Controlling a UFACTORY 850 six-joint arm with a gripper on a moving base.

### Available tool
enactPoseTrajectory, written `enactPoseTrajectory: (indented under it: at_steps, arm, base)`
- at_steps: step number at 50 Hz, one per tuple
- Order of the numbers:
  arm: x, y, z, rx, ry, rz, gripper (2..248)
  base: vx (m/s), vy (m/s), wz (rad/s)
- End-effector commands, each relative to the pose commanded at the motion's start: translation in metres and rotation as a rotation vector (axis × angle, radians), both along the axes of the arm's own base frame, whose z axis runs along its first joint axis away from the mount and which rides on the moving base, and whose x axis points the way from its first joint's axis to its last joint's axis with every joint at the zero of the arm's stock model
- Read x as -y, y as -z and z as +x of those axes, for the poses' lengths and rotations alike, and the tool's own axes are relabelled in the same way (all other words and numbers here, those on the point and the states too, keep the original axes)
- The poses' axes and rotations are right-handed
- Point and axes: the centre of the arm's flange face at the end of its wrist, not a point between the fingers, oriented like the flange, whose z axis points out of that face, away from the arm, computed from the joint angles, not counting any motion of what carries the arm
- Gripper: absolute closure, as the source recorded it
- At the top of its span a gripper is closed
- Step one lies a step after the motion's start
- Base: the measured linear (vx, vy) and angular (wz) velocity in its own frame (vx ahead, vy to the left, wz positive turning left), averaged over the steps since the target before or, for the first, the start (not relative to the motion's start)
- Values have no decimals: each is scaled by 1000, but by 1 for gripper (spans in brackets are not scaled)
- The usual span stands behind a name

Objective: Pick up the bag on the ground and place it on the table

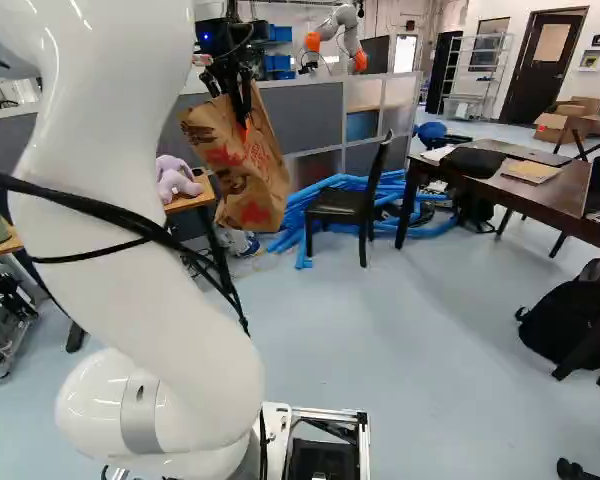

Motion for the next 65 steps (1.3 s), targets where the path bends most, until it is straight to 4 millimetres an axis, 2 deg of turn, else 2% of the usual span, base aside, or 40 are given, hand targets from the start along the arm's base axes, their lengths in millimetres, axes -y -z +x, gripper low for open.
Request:
enactPoseTrajectory:
  at_steps: [24,39,52,65]
  arm:
    - [0,0,0,0,0,0,229]
    - [0,0,0,0,0,0,229]
    - [0,0,0,0,0,0,229]
    - [0,0,0,0,0,0,229]
  base:
    - [11,1,5]
    - [109,56,211]
    - [136,150,243]
    - [129,227,309]
